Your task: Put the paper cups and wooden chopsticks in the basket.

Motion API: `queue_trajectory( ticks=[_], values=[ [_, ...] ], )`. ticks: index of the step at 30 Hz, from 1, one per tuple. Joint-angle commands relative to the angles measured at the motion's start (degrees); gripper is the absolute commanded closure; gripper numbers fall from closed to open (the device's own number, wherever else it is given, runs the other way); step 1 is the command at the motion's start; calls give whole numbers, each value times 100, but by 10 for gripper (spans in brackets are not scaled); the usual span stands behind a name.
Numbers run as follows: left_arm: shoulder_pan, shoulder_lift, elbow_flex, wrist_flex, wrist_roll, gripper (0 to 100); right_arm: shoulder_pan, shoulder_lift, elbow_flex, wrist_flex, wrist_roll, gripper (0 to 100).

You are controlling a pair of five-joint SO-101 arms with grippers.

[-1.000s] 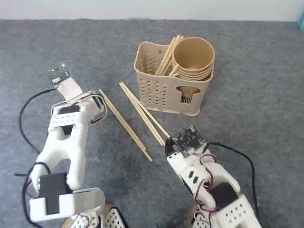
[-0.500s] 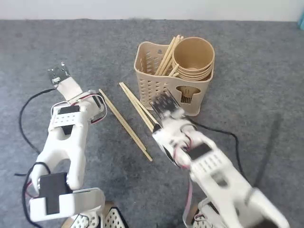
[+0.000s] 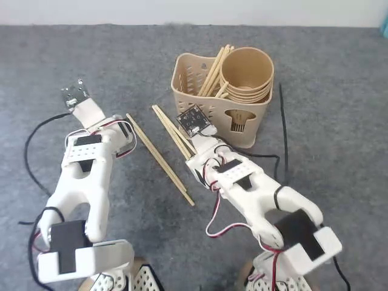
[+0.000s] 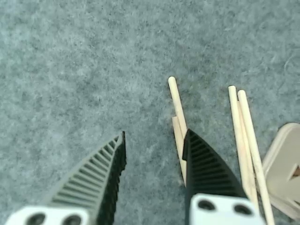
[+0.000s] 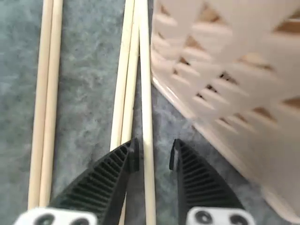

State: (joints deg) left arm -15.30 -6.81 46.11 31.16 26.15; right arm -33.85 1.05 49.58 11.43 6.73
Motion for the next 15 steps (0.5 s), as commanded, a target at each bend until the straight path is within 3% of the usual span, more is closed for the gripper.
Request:
queue_trajectory(
  ticks=[1,5,9,15],
  values=[
    [-35,-35,-84,-158,44,809,101,31,-369,-127,70,883],
    [-35,-35,-84,-158,44,809,101,92,-387,-127,62,898],
    [-35,-35,-84,-158,44,809,84,101,-404,-127,62,996],
    [-35,-35,-75,-158,35,809,57,40,-387,92,62,990]
  ],
)
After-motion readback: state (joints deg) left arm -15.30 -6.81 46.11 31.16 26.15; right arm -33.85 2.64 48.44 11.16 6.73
